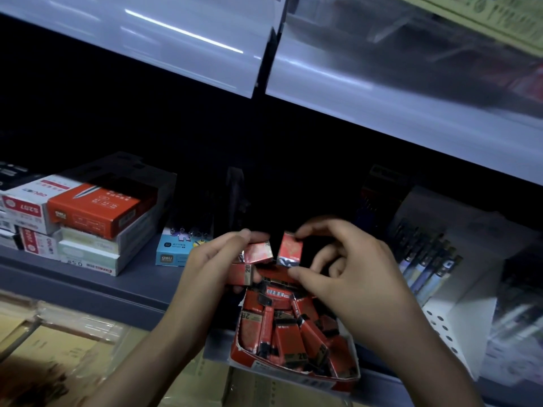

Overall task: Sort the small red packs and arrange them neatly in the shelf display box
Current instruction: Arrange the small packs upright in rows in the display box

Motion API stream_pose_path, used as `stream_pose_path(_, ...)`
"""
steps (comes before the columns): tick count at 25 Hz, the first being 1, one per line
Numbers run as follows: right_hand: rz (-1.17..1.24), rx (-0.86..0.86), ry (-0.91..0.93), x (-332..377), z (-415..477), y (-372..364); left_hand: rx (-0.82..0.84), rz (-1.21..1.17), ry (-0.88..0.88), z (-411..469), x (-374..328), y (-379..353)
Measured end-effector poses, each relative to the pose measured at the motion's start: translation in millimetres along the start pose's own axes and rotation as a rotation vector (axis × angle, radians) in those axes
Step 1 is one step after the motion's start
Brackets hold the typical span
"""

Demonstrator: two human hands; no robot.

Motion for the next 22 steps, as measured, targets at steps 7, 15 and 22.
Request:
stream_pose_path(7, 0.072, 0.017, 0.033, 3, 6, -12, -0.022, -0.029, -0.042, 2, 0, 1)
stream_pose_path(15, -0.503, 0.105, -0.116, -34, 4, -12, -0.099, -0.088, 0.042, 7, 14, 12)
stream_pose_path(22, -0.501, 0.297, -0.247, -45, 0, -21, -0.098, -0.089, 0.052, 7, 15, 12)
Point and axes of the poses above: each hand's wrist, its own z-axis towards the middle knuckle, its own y-axis out of the back of the hand, x = y × z, the point moved 7 cm from there along z, towards the middle knuckle, and after that the axes turned 4 degrees about z, right-handed, at the moved point
